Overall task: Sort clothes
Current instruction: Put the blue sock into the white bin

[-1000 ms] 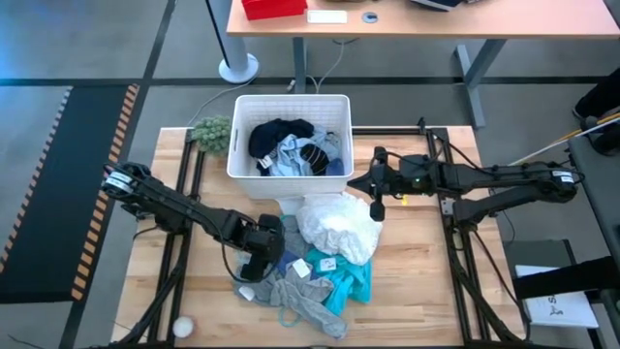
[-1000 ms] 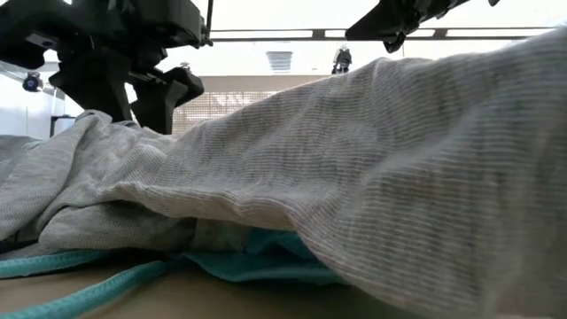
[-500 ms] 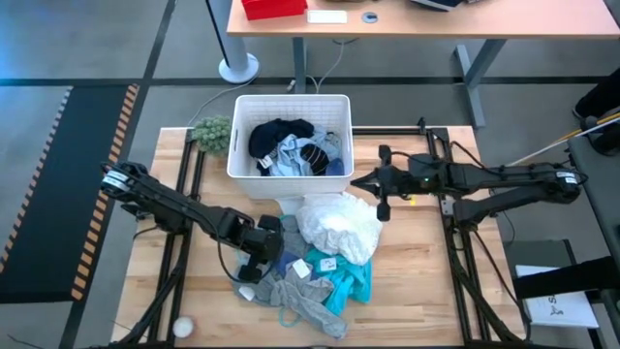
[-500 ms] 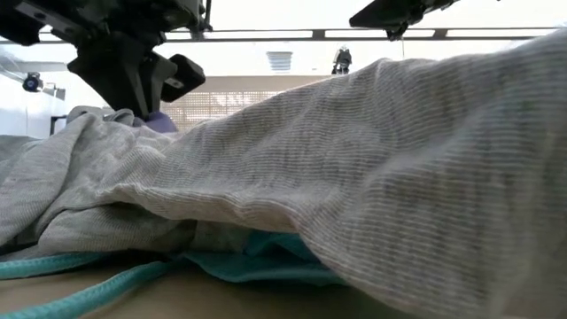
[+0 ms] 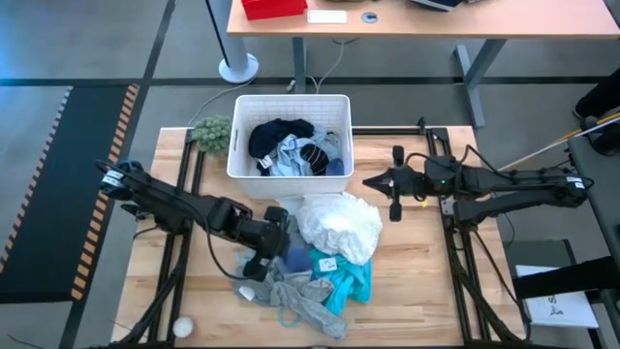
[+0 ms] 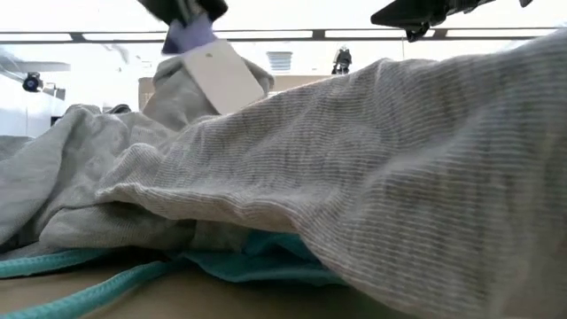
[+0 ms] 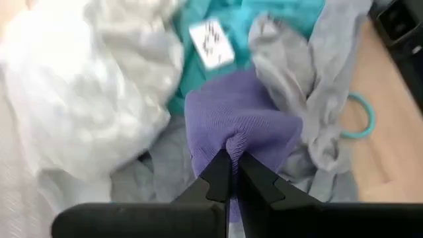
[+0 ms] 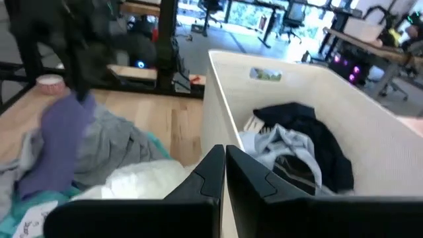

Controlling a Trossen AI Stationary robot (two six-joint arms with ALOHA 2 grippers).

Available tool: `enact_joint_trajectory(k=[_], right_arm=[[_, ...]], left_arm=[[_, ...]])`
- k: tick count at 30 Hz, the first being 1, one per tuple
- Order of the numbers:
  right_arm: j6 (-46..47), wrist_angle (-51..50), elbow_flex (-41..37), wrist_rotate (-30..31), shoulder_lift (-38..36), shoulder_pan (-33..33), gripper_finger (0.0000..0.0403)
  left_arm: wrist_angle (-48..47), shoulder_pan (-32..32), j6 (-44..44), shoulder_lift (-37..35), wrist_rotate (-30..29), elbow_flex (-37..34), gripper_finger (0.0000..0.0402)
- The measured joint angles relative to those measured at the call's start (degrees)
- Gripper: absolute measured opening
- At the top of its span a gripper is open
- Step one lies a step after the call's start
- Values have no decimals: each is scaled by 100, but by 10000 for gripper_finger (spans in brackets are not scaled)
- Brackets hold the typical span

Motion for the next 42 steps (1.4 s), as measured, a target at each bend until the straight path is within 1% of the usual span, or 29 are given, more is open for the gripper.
enact_joint_trajectory(k=[4,8,13,17,23,27,29,32,37,42], right_arm=[[123,-11,-78,202,11,0,0],[211,104,-80,235,46,2,0],[190,156,-80,234,39,15,0],[216,160,-80,233,50,15,0],[213,144,-80,217,90,66,0],[213,158,-81,216,134,66,0],[210,151,-88,216,184,66,0],[102,161,-88,216,240,66,0],[62,219,-90,218,319,66,0],[10,246,-90,217,345,63,0]], left_arm=[[-198,7,264,-79,-62,439,1],[-454,68,532,-272,-299,825,0],[-508,157,962,-620,-893,1210,0],[-241,332,1320,-899,-1544,1419,0],[132,916,1459,-1211,-2481,1508,0],[134,1523,1472,-1274,-3168,1485,0],[119,1897,1469,-1257,-3401,1457,0],[125,2492,1399,-1186,-3358,1407,0],[138,3234,1331,-941,-2723,1181,1],[380,3722,1280,-643,-2158,756,0]])
